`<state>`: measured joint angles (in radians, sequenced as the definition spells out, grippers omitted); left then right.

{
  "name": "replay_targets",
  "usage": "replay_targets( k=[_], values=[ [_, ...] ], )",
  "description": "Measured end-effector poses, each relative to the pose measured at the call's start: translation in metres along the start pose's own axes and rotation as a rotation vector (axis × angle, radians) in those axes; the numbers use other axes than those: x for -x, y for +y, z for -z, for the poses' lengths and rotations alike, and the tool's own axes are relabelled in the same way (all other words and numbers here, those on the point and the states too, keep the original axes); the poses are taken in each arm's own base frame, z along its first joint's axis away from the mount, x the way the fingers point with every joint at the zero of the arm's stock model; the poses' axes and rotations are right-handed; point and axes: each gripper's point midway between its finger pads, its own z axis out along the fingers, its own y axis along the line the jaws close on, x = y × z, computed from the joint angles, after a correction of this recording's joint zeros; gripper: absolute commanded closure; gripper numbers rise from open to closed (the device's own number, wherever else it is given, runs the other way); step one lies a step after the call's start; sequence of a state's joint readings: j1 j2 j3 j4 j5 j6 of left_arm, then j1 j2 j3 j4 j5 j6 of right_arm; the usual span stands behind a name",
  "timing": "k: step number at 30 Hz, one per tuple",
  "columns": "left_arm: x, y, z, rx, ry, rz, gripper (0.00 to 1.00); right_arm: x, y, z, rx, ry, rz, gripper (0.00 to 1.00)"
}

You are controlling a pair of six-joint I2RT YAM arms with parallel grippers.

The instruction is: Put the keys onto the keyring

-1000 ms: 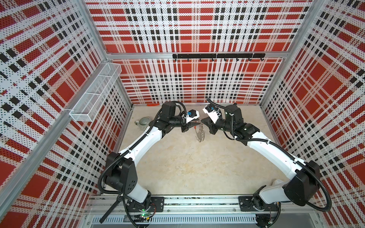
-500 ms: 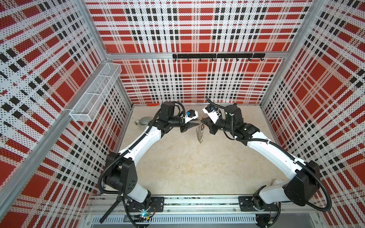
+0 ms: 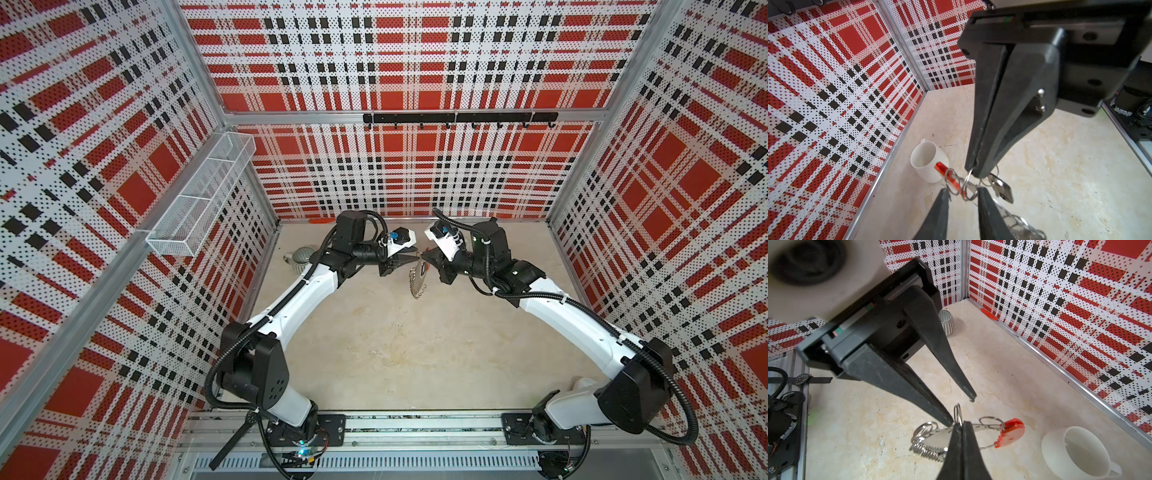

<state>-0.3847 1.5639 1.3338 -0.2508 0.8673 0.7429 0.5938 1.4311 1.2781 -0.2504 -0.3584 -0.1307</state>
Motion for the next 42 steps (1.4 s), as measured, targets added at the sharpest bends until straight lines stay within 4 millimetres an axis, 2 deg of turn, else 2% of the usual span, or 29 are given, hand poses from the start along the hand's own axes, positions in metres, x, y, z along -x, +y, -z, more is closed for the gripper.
replay_targets(
  k=[2, 10, 14, 21, 23, 25, 29, 30, 33, 34, 36, 39, 40, 41, 42],
  values=[
    [0.001, -0.001, 0.0, -0.007, -0.005, 0.002, 0.85, 0.0, 0.0, 0.0, 0.0, 0.0, 0.001, 1.0],
    [0.002, -0.004, 0.0, -0.019, -0.013, 0.005, 0.87, 0.0, 0.0, 0.0, 0.001, 0.0, 0.002, 1.0],
    [0.003, -0.004, 0.001, -0.025, -0.019, 0.006, 1.0, -0.001, 0.001, 0.0, 0.003, 0.004, 0.005, 1.0],
    [0.005, -0.005, 0.003, -0.038, -0.037, 0.032, 1.0, -0.001, 0.003, 0.0, 0.011, 0.004, 0.001, 1.0],
    [0.005, -0.004, 0.003, -0.035, -0.05, 0.053, 1.0, 0.001, 0.002, 0.0, 0.01, -0.004, -0.005, 0.92],
    [0.005, -0.004, 0.002, -0.027, -0.069, 0.073, 1.0, 0.001, 0.002, -0.001, 0.009, -0.007, -0.019, 0.96],
    [-0.001, -0.009, 0.003, -0.001, -0.114, 0.134, 1.0, -0.004, 0.004, -0.002, 0.021, -0.002, -0.041, 0.96],
    [-0.002, -0.011, 0.004, 0.006, -0.126, 0.148, 1.0, -0.005, 0.005, -0.002, 0.025, 0.0, -0.045, 1.0],
    [-0.002, -0.012, 0.005, 0.018, -0.15, 0.184, 1.0, -0.006, 0.007, -0.003, 0.034, -0.002, -0.052, 1.0],
    [-0.001, -0.011, 0.006, 0.021, -0.156, 0.19, 1.0, -0.005, 0.006, -0.003, 0.033, -0.006, -0.052, 0.95],
    [0.002, -0.008, 0.007, 0.028, -0.168, 0.202, 1.0, -0.001, 0.006, -0.003, 0.03, -0.02, -0.051, 0.96],
    [0.006, -0.005, 0.009, 0.036, -0.188, 0.223, 1.0, 0.005, 0.004, -0.003, 0.026, -0.044, -0.052, 0.92],
    [0.007, -0.004, 0.01, 0.036, -0.195, 0.227, 1.0, 0.006, 0.004, -0.003, 0.024, -0.049, -0.053, 0.85],
    [0.008, -0.005, 0.01, 0.032, -0.202, 0.231, 1.0, 0.008, 0.003, -0.002, 0.023, -0.058, -0.056, 0.73],
    [0.009, -0.006, 0.011, 0.028, -0.209, 0.231, 1.0, 0.01, 0.003, -0.002, 0.024, -0.067, -0.064, 0.69]
  ],
)
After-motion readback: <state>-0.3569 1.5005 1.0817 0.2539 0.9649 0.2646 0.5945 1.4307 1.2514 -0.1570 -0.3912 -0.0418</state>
